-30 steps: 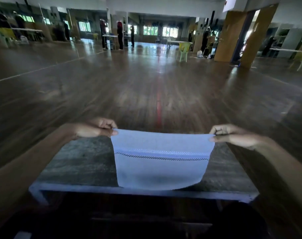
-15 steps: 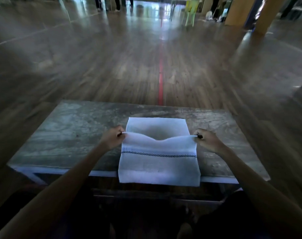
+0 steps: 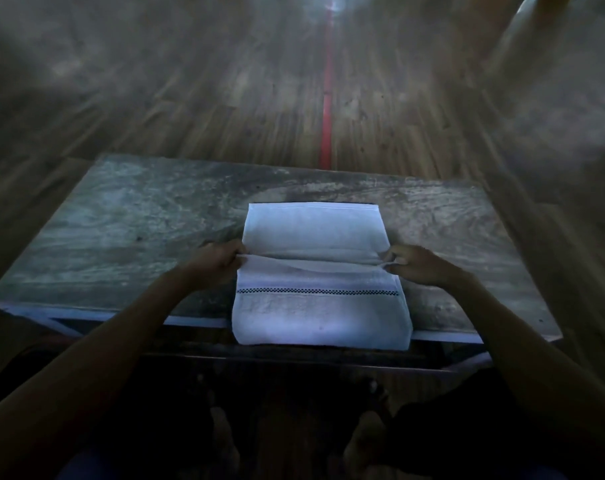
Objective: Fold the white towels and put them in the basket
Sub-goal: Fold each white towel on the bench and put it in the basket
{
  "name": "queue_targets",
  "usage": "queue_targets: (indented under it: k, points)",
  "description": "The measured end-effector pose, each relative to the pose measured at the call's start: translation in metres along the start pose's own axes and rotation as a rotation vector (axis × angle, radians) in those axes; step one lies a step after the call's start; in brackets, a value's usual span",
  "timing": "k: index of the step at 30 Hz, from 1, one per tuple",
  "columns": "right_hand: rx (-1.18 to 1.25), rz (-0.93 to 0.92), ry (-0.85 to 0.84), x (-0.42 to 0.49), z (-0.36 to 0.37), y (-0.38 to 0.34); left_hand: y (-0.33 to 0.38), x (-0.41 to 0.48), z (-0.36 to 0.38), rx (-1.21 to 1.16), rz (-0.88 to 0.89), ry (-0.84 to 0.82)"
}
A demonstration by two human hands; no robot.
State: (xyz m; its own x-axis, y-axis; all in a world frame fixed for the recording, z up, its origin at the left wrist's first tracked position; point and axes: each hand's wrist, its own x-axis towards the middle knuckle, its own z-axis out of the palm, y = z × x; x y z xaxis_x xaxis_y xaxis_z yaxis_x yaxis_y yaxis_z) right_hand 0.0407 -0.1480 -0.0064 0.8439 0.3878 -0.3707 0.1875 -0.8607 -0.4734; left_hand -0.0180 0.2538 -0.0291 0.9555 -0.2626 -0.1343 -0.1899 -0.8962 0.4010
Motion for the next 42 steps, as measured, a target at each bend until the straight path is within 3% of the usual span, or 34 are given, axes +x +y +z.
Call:
queue_targets:
  k: [5, 9, 12, 15, 19, 22, 31, 42]
  points:
    - [0.087, 0.012, -0.147, -0.022, -0.005, -0.009, -0.001, -0.020, -0.010, -0.132, 0.080, -0.079]
    - [0.141, 0.019, -0.184, -0.034, -0.016, -0.014, 0.011, -0.024, -0.019, -0.267, 0.015, -0.054]
    - [0.250, -0.025, -0.116, -0.033, -0.030, -0.016, 0.014, -0.015, -0.023, -0.362, 0.016, 0.046]
    - [0.400, -0.095, 0.094, -0.018, -0.036, -0.014, 0.015, 0.003, -0.025, -0.443, -0.022, 0.175]
    - [0.408, -0.038, 0.394, 0.017, -0.024, -0.007, 0.012, 0.031, -0.015, -0.327, -0.163, 0.388]
    - [0.341, 0.049, 0.474, 0.040, -0.013, -0.003, -0.002, 0.048, -0.004, -0.249, -0.304, 0.421]
    - [0.261, 0.098, 0.526, 0.084, 0.006, 0.006, -0.004, 0.065, 0.010, -0.205, -0.433, 0.498]
    - [0.062, 0.181, 0.457, 0.105, 0.010, 0.020, -0.021, 0.080, 0.017, -0.104, -0.381, 0.411]
